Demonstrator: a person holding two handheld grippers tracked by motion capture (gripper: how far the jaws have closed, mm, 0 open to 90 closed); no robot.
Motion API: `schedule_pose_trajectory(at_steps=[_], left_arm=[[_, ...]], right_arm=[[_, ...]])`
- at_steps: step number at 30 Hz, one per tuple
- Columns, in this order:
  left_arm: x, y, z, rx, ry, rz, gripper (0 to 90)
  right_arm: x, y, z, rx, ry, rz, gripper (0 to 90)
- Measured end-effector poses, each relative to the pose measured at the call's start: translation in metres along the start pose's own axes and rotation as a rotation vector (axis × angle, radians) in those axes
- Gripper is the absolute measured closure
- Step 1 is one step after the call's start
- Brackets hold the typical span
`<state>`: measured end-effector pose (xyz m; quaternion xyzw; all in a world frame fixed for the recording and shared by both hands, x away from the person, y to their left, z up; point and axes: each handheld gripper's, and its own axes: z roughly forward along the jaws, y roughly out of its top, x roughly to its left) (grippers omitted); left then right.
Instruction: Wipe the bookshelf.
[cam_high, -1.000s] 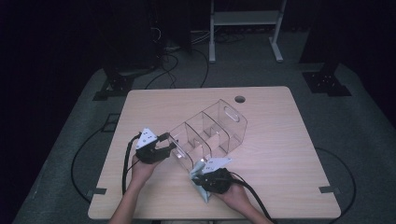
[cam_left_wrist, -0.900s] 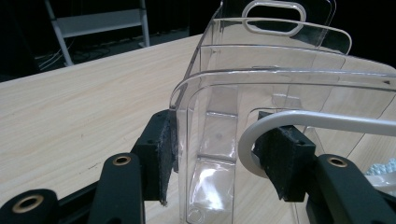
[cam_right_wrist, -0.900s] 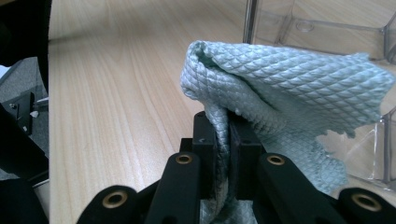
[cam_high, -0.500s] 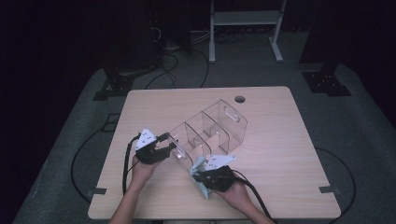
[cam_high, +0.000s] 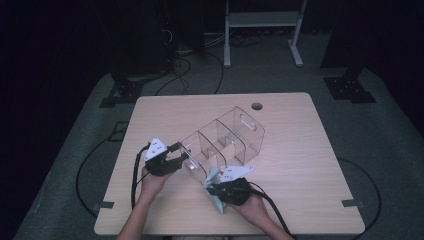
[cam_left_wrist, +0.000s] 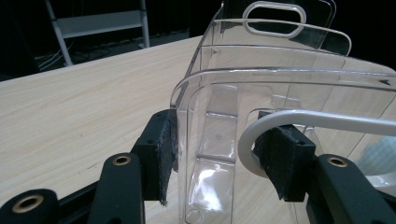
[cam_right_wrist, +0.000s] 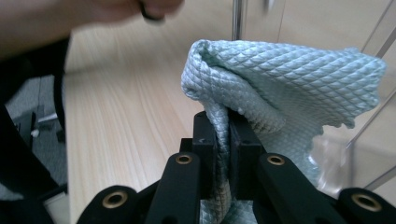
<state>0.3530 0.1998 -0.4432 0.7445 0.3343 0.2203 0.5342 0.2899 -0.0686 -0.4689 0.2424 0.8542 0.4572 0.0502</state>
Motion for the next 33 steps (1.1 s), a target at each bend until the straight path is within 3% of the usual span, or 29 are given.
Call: schedule_pose_trajectory(at_steps=[4, 10, 15, 20, 33], left_arm=[[0.000, 0.000, 0.000, 0.000, -0.001, 0.001, 47.1], [0.001, -0.001, 0.000, -0.004, 0.000, -0.014, 47.2], [0.001, -0.001, 0.001, -0.007, 0.008, -0.019, 46.9], [0.001, -0.001, 0.000, -0.005, 0.007, -0.013, 46.9], [0.002, -0.001, 0.000, -0.006, 0.007, -0.011, 46.9]], right_arm=[[-0.002, -0.004, 0.005, 0.025, 0.005, 0.006, 82.6], [0.003, 0.023, -0.024, -0.077, 0.002, -0.025, 82.6], [0.008, 0.044, -0.039, -0.127, -0.005, -0.053, 82.7], [0.008, 0.053, -0.044, -0.161, -0.003, -0.051, 82.7], [0.003, 0.074, -0.044, -0.185, 0.021, -0.027, 82.8]])
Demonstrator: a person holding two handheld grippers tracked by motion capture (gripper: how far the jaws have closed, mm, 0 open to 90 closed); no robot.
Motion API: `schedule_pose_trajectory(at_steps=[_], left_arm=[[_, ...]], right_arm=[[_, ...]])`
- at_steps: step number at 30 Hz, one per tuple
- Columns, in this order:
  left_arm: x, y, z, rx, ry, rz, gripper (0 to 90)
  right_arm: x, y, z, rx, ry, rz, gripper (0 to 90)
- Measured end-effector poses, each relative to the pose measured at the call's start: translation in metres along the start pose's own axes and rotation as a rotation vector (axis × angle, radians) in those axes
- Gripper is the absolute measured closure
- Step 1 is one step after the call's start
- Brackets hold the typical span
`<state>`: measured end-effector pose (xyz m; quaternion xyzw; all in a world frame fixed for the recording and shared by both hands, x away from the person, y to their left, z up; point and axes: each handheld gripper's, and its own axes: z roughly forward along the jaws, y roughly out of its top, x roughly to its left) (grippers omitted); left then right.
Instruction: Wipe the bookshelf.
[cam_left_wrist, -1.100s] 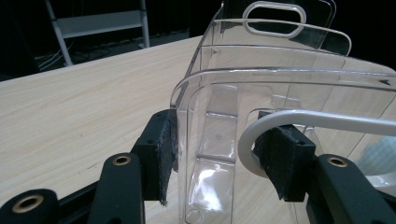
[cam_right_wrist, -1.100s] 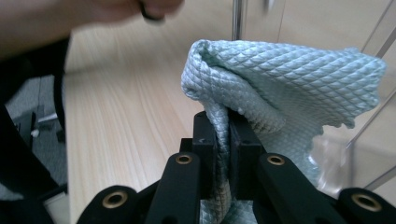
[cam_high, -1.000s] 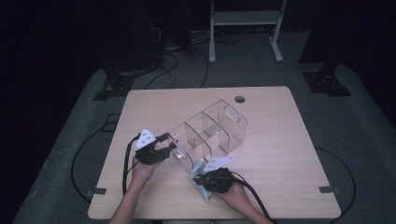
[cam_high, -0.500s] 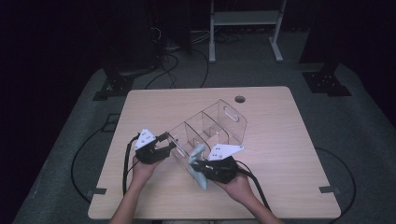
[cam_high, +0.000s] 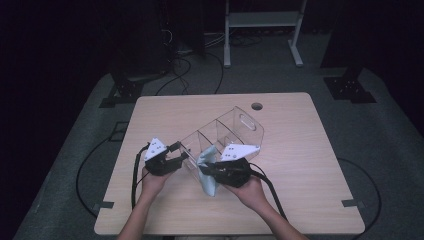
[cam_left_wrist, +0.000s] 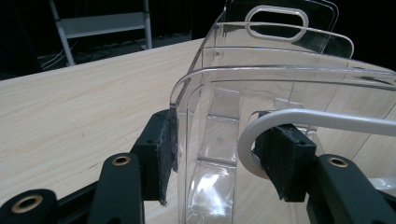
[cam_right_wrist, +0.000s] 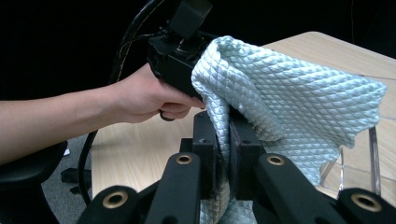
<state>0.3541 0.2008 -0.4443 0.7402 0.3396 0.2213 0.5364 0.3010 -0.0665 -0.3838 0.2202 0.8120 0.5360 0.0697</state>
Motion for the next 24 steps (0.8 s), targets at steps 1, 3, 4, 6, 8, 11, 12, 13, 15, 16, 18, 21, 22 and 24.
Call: schedule_pose_trajectory(at_steps=[1, 3, 4, 6, 8, 11, 12, 13, 15, 16, 18, 21, 22, 24], left_arm=[[0.000, 0.000, 0.000, 0.001, -0.002, 0.000, 47.0], [-0.001, 0.000, -0.001, 0.004, -0.002, 0.005, 46.9], [-0.001, 0.000, 0.000, 0.003, -0.003, 0.003, 46.9], [-0.001, 0.000, 0.000, 0.003, -0.004, 0.000, 46.9], [-0.001, 0.000, 0.000, 0.003, -0.004, -0.001, 46.9], [-0.001, 0.000, 0.000, 0.002, -0.002, -0.002, 46.8], [-0.001, 0.000, 0.000, 0.001, -0.002, -0.003, 46.7], [-0.001, 0.000, 0.000, 0.002, -0.001, -0.002, 46.6], [-0.001, -0.001, 0.000, 0.002, 0.000, -0.002, 46.4], [-0.001, -0.001, 0.001, -0.003, 0.000, -0.007, 46.4], [-0.001, -0.001, 0.001, -0.001, 0.002, -0.006, 46.4], [-0.001, -0.001, 0.001, -0.002, 0.002, -0.007, 46.1], [-0.001, 0.000, 0.001, -0.001, 0.002, -0.002, 45.8], [-0.001, 0.000, 0.001, -0.001, 0.001, -0.002, 45.5]], right_arm=[[0.000, 0.000, 0.000, 0.001, -0.001, -0.003, 82.8], [0.001, -0.004, -0.001, 0.004, 0.002, -0.005, 82.8], [0.001, -0.006, -0.002, 0.002, 0.005, 0.000, 82.8], [0.002, -0.011, -0.002, 0.010, 0.002, -0.001, 82.9], [0.004, -0.018, -0.002, 0.018, 0.004, 0.002, 83.2], [0.005, -0.029, -0.001, 0.038, 0.005, 0.011, 83.2], [0.006, -0.034, 0.000, 0.055, -0.002, 0.011, 83.1], [0.006, -0.039, 0.002, 0.074, -0.015, 0.006, 83.1], [0.004, -0.049, 0.008, 0.100, -0.017, 0.021, 83.1], [0.002, -0.054, 0.011, 0.111, -0.012, 0.036, 83.1], [-0.001, -0.063, 0.018, 0.131, -0.007, 0.054, 83.2], [-0.002, -0.073, 0.028, 0.166, -0.011, 0.045, 83.1], [-0.002, -0.076, 0.030, 0.175, -0.014, 0.046, 83.1], [-0.002, -0.079, 0.033, 0.191, -0.018, 0.045, 83.1]])
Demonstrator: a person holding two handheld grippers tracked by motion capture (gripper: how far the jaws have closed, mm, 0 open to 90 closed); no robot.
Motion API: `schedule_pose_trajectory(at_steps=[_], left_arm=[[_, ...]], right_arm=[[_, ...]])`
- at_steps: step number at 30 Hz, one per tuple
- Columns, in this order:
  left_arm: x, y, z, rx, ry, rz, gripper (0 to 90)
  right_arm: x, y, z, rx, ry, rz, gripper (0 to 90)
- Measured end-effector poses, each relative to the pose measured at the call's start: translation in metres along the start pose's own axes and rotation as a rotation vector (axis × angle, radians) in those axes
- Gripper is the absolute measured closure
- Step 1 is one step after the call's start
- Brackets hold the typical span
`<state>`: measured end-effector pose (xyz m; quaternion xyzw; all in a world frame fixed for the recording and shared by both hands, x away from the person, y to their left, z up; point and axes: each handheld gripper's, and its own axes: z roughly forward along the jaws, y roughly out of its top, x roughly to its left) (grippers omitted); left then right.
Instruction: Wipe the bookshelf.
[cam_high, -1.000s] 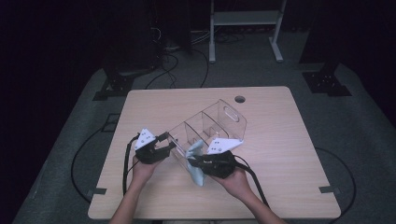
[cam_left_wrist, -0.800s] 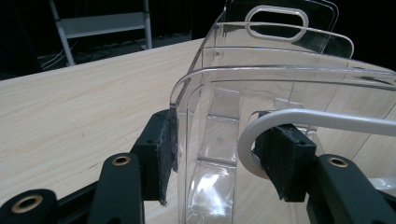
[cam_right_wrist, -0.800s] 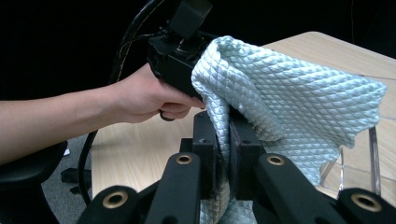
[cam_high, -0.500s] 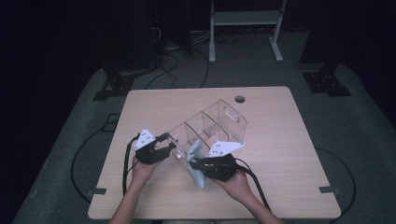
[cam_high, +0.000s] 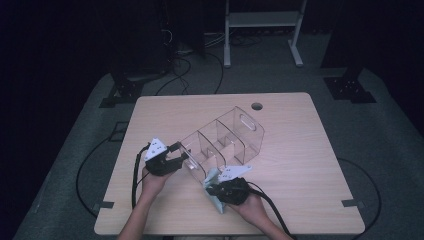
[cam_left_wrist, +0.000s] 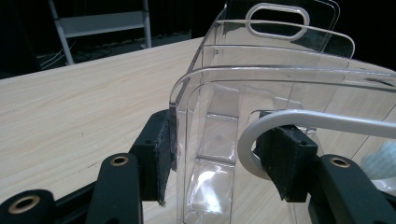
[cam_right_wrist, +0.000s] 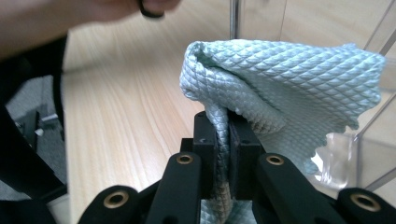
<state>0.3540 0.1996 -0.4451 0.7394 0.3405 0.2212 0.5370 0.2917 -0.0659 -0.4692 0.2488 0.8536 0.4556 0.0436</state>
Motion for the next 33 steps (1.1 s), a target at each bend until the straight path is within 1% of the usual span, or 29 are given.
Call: schedule_pose_trajectory(at_steps=[1, 3, 4, 6, 8, 10, 12, 13, 14, 18, 21, 24, 25, 26, 28, 29, 30, 32, 33], left_arm=[[0.000, 0.000, 0.000, 0.002, -0.001, -0.002, 45.3], [0.000, 0.000, -0.001, 0.004, -0.002, 0.002, 45.2], [0.000, 0.000, -0.001, 0.008, -0.004, 0.003, 45.1], [0.001, 0.001, -0.002, 0.008, -0.008, 0.001, 44.6], [0.001, 0.001, -0.004, 0.009, -0.007, 0.008, 43.7], [0.001, 0.001, -0.007, 0.007, -0.010, 0.002, 42.1], [0.000, 0.001, -0.010, 0.012, -0.011, 0.009, 41.4], [0.000, 0.001, -0.010, 0.012, -0.011, 0.009, 41.2], [-0.001, 0.002, -0.013, 0.012, -0.013, 0.012, 40.5], [-0.004, 0.002, -0.021, 0.006, -0.009, 0.003, 38.7], [-0.006, 0.001, -0.026, 0.012, -0.009, 0.000, 37.8], [-0.009, 0.000, -0.029, 0.015, -0.006, 0.002, 35.9], [-0.015, 0.000, -0.035, 0.021, 0.004, 0.015, 35.6], [-0.018, 0.000, -0.038, 0.024, 0.001, 0.020, 35.3], [-0.025, -0.001, -0.044, 0.018, -0.014, 0.020, 35.1], [-0.025, -0.001, -0.044, 0.018, -0.014, 0.020, 35.1], [-0.033, -0.003, -0.048, 0.018, -0.028, 0.028, 34.9], [-0.041, -0.004, -0.049, 0.023, -0.045, 0.039, 34.4], [-0.041, -0.004, -0.049, 0.023, -0.045, 0.039, 34.3]], right_arm=[[-0.001, -0.005, 0.006, 0.017, 0.000, 0.007, 83.1], [-0.004, -0.009, 0.010, 0.035, 0.005, 0.014, 83.1], [-0.004, -0.011, 0.012, 0.041, 0.009, 0.028, 83.0], [-0.006, -0.012, 0.012, 0.047, 0.019, 0.040, 83.0], [-0.006, -0.011, 0.010, 0.039, 0.021, 0.043, 82.9], [-0.005, -0.009, 0.004, 0.015, 0.027, 0.049, 82.9], [-0.007, -0.006, -0.004, -0.009, 0.035, 0.056, 82.9], [-0.007, -0.006, -0.004, -0.009, 0.035, 0.056, 82.9], [-0.009, -0.004, -0.013, -0.034, 0.040, 0.069, 82.9], [-0.014, -0.002, -0.030, -0.074, 0.031, 0.083, 82.8], [-0.020, -0.002, -0.043, -0.085, 0.009, 0.085, 82.8], [-0.024, -0.005, -0.050, -0.092, -0.016, 0.089, 82.7], [-0.025, -0.006, -0.053, -0.093, -0.021, 0.090, 82.7], [-0.025, -0.006, -0.054, -0.092, -0.024, 0.089, 82.7], [-0.026, -0.007, -0.058, -0.091, -0.035, 0.085, 82.7], [-0.027, -0.007, -0.059, -0.091, -0.036, 0.086, 82.7], [-0.028, -0.007, -0.060, -0.092, -0.038, 0.090, 82.7], [-0.031, -0.007, -0.063, -0.103, -0.036, 0.100, 82.7], [-0.031, -0.007, -0.063, -0.103, -0.036, 0.100, 82.7]])
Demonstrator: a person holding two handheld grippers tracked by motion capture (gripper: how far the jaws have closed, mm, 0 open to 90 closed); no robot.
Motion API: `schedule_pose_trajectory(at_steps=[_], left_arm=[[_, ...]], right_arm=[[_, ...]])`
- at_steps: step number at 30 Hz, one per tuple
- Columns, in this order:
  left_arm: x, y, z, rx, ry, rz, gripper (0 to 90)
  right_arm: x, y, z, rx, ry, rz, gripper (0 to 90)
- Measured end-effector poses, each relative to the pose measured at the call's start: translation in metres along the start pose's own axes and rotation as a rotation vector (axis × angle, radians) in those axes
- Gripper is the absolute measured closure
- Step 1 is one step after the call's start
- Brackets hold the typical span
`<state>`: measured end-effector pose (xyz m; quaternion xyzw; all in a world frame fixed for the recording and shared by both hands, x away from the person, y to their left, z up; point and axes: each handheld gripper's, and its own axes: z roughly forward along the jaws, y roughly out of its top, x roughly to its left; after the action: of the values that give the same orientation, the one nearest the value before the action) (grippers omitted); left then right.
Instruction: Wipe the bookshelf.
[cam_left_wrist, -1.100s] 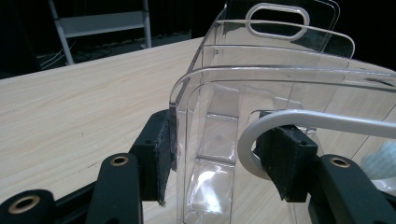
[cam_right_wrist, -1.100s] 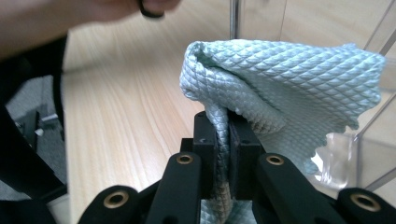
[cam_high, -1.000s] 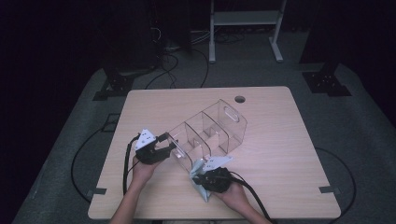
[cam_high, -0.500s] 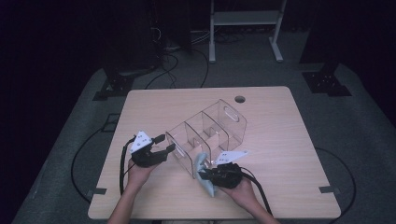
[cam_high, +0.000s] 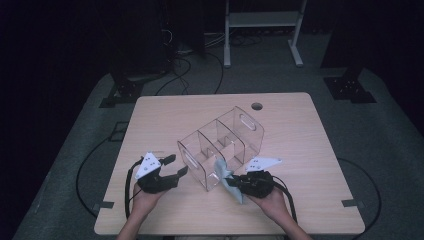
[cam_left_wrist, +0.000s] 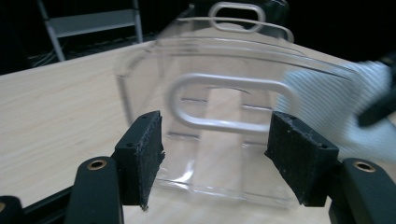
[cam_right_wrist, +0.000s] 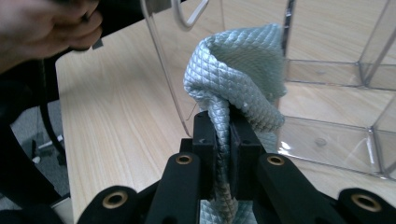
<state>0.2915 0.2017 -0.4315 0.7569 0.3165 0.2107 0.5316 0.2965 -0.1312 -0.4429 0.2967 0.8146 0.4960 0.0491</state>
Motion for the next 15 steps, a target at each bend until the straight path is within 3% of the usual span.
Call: schedule_pose_trajectory(at_steps=[5, 15], left_arm=[[-0.020, 0.004, 0.004, -0.002, -0.055, 0.025, 31.8], [-0.038, 0.007, 0.019, 0.034, -0.070, 0.054, 25.6]], right_arm=[[-0.008, -0.004, -0.012, -0.046, 0.016, 0.048, 82.7], [-0.021, -0.011, -0.035, -0.062, -0.023, 0.065, 82.7]])
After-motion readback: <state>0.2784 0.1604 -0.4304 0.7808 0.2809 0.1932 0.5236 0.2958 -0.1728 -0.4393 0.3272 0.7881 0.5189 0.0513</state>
